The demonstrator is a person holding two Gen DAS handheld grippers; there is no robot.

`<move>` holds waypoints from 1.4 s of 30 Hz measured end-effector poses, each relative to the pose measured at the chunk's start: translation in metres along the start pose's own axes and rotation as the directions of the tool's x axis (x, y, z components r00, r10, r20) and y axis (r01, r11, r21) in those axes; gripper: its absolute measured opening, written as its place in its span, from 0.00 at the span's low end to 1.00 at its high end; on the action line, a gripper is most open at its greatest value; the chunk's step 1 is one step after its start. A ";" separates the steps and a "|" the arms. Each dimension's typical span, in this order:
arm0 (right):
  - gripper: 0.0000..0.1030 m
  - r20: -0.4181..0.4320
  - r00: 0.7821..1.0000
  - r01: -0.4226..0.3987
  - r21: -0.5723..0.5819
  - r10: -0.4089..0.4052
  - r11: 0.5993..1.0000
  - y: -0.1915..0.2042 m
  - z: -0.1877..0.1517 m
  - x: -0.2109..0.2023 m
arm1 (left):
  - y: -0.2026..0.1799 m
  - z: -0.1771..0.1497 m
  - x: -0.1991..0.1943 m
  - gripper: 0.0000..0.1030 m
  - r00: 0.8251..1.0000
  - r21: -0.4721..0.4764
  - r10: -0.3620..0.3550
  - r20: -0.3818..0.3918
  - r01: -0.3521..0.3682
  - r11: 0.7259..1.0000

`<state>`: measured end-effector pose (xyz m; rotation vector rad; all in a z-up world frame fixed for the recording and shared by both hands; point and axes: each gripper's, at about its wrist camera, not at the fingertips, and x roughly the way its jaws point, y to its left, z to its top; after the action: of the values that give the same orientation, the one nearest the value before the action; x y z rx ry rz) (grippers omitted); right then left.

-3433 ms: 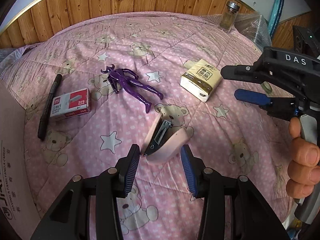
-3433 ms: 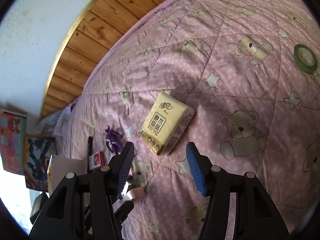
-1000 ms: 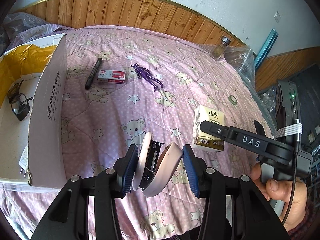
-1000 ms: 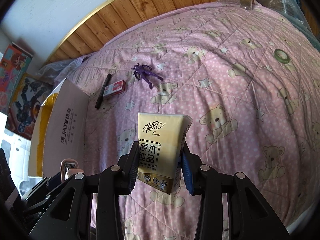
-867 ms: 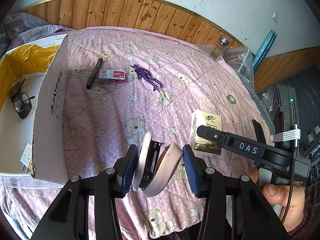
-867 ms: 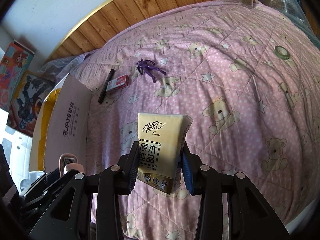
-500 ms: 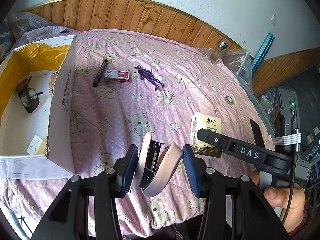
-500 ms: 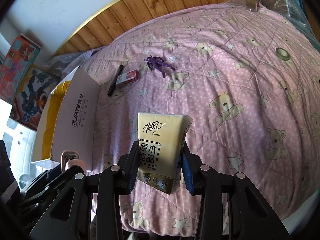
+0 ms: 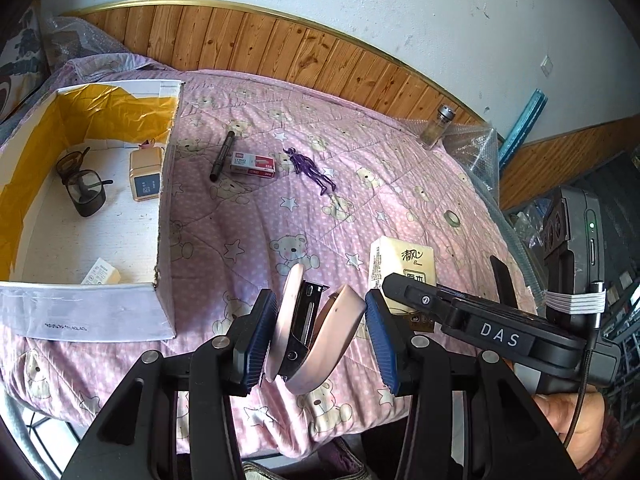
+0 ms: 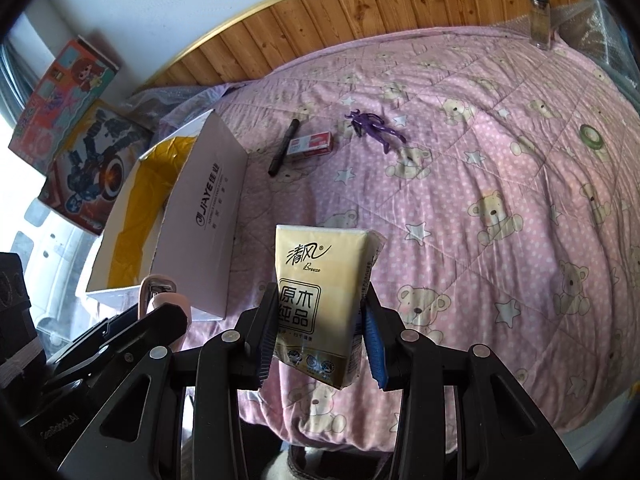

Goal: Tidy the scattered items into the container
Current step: 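Carry the pink stapler and cream tissue pack over the white box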

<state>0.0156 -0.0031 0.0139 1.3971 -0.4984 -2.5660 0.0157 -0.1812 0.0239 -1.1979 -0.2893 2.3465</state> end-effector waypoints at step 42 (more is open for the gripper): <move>0.39 -0.079 0.989 -0.146 -0.451 0.123 0.881 0.191 0.028 0.018 | 0.129 0.034 -0.109 0.46 0.973 -0.210 0.128 0.194 -0.087 0.974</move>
<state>-0.0182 -0.1800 0.0853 1.2008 0.0246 -2.3242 0.0010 -0.3466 0.0698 -1.0824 -0.5564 2.5924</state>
